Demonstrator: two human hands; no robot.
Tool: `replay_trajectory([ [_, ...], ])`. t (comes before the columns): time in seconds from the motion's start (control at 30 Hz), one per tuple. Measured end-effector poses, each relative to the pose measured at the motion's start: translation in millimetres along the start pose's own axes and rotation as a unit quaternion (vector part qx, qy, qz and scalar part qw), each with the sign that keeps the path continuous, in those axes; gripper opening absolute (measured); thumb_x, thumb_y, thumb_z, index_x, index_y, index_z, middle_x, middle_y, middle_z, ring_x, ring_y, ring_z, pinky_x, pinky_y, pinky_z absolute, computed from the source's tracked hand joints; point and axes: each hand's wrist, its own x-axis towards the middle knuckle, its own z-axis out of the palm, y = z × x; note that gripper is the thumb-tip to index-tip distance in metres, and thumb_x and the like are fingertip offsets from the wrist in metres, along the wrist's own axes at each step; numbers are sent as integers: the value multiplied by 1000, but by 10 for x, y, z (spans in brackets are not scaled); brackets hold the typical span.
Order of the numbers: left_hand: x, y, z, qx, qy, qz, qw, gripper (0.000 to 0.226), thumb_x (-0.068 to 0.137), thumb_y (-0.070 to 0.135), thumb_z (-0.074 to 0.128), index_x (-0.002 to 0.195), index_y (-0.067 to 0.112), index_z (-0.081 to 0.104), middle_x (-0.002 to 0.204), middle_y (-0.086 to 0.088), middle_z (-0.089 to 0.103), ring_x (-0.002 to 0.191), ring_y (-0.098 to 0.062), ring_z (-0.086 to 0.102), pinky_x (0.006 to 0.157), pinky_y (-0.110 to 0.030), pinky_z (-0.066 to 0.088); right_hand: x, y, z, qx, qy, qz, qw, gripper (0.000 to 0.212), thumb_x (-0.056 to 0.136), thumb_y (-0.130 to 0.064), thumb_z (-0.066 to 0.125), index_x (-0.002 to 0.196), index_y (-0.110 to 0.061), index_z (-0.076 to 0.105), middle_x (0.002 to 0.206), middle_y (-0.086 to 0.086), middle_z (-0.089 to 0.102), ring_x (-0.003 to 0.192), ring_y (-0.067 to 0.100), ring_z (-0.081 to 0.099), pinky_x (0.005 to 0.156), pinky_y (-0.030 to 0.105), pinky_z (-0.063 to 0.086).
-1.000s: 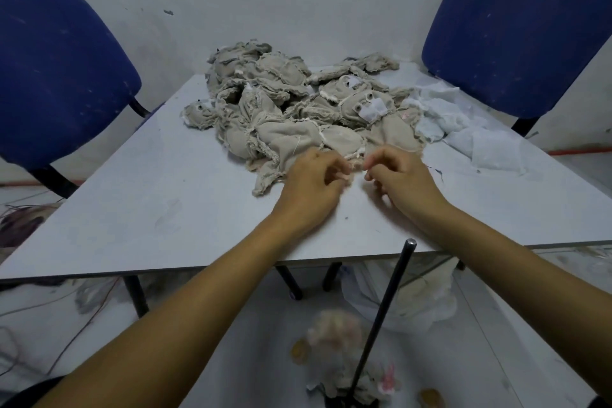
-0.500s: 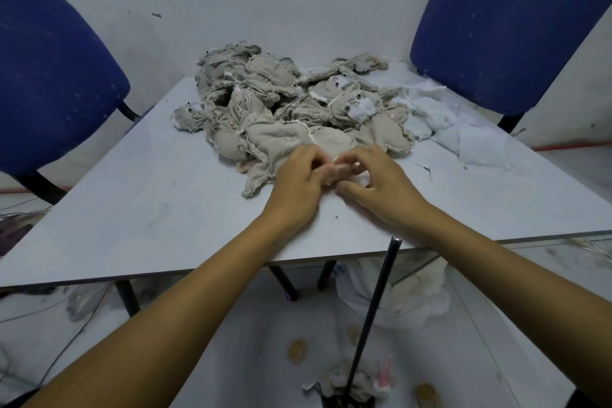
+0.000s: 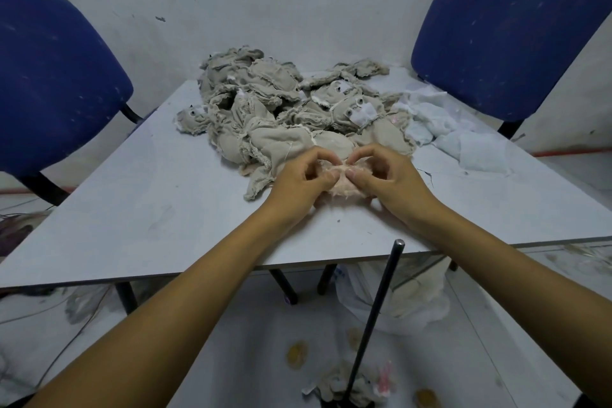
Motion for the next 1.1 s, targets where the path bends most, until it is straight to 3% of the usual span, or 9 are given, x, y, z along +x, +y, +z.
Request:
replay_trajectory([
  [0.17,14,-36,-16,-52,43,-14,998,14,94,1,61,95,14,66,71,-9,59,60,-17,56,54,-30,47,-21,-24,21,-48,-36,-5,998,27,83,-26,79,107,-25,69,109,1,62,94,8,60,79,16,47],
  [0.23,18,-49,-20,-59,45,-14,997,15,94,1,61,93,14,67,69,-6,61,57,-14,57,53,-28,48,-12,-27,21,-76,-22,-8,997,26,79,-27,82,102,-27,71,110,-3,56,96,2,57,81,7,41],
  [0.4,28,-63,-29,-61,32,-9,998,18,95,-1,58,91,14,66,72,-6,59,62,-14,55,57,-28,48,0,-28,28,-100,-37,-7,994,35,76,-21,84,108,-22,69,109,-3,58,93,0,56,76,9,44],
  [0.53,26,-80,-10,-30,3,-2,1000,19,96,-2,56,93,14,66,80,-14,57,71,-22,52,65,-33,46,15,-17,60,-138,-12,0,990,25,74,-20,86,85,-29,65,104,-4,54,91,7,55,72,7,42],
  [0.67,8,-85,10,55,-17,22,998,10,96,10,62,96,17,69,77,-5,60,71,-15,54,67,-35,46,13,6,78,-167,-20,-15,986,20,76,-19,84,77,-22,65,107,2,50,97,10,53,73,11,44],
  [0.73,2,-63,14,58,-26,21,998,5,94,19,63,95,18,68,82,-11,64,76,-20,56,69,-39,48,1,13,48,-113,4,-26,993,16,79,-15,82,76,-15,65,102,3,55,93,11,57,77,22,49],
  [0.8,-4,-34,16,26,-38,15,999,7,91,19,66,93,12,66,82,-7,62,76,-17,55,66,-32,46,-16,22,16,-47,9,-21,999,18,80,-16,80,75,-11,63,90,6,63,83,16,61,76,35,50],
  [0.9,8,4,-15,-12,-57,-5,998,17,80,24,67,85,9,62,75,3,58,71,-12,52,64,-21,42,-36,15,12,10,-17,-5,1000,21,79,-19,81,75,-13,61,70,5,64,67,17,59,63,34,47],
  [1.1,49,-31,-82,-49,-80,-19,995,17,83,9,68,77,14,53,71,-1,58,68,-17,54,60,-26,44,-50,0,74,22,-32,13,999,28,85,-28,77,77,-8,59,54,4,53,45,17,50,44,27,42],
])
